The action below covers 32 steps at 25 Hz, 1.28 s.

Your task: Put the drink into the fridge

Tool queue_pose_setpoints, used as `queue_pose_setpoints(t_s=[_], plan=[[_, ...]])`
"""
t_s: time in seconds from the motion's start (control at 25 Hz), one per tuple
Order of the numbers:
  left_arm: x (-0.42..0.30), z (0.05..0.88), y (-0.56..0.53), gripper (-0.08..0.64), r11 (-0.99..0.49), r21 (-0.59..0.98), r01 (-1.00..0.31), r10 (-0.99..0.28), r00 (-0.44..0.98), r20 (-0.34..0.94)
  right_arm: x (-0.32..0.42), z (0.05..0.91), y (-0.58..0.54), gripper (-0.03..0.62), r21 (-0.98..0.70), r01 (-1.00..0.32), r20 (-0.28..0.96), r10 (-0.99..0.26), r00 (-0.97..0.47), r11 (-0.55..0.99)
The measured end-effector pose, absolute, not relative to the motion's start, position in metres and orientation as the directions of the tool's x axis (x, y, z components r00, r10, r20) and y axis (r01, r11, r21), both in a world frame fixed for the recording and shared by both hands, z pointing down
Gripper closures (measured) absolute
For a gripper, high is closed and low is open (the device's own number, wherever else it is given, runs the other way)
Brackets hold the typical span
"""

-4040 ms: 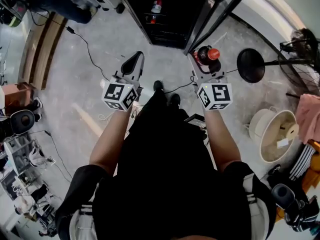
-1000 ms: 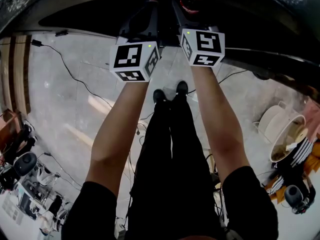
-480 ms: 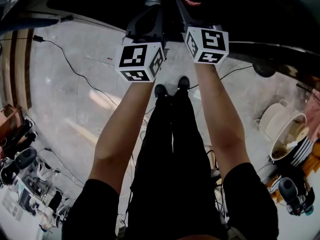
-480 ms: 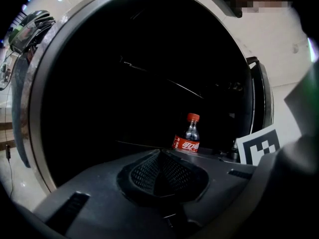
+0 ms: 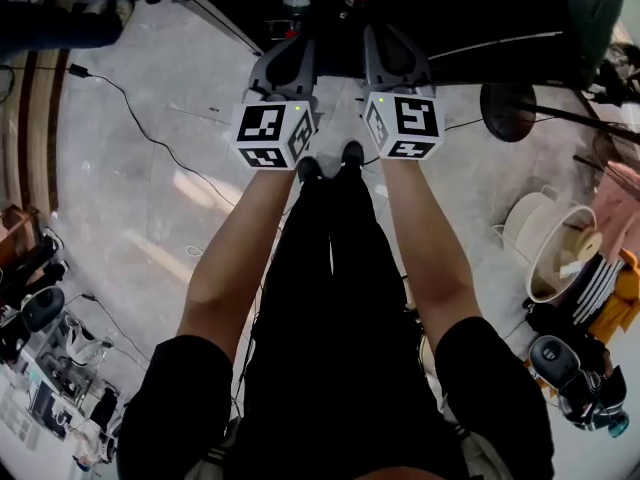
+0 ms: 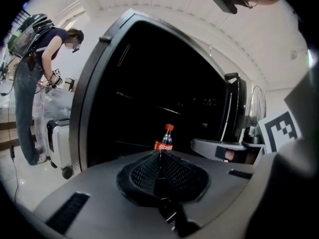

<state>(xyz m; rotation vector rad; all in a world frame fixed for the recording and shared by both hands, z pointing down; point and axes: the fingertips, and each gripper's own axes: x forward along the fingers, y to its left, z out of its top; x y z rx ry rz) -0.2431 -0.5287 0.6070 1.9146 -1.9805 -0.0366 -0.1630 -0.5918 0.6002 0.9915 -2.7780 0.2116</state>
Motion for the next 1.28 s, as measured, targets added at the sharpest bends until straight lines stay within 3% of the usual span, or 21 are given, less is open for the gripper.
queue_pose_setpoints(t_s=[0.08,0.56,0.96,1.28], plan=[[-0.236,0.58,-0.51,0.537,0.065,0.269,-0.961,-0.97,0.002,0.241,-0.154,0.567,-0.574,0.569,-0.085,-0.642,0.214,-0.615,-0.759,0.762],[-0.203,0.43,-0.418,0.537,0.044,0.197,-0.979,-0.983,-0.007,0.185,-0.089,0.395,-0.489,0.571,-0.08,-0.584,0.114,-0.575,-0.811,0.808],[-0.147,0.35,-0.299,0.537,0.086,0.122,-0.989,-0.987,-0.067,0.149,0.052,0.328,-0.391,0.571,-0.027,-0.551,0.063,-0.548,-0.834,0.834],[-0.083,0.324,-0.194,0.537,0.062,0.082,-0.995,-0.988,-0.049,0.145,0.151,0.303,-0.312,0.571,-0.093,-0.55,0.006,-0.552,-0.834,0.83]])
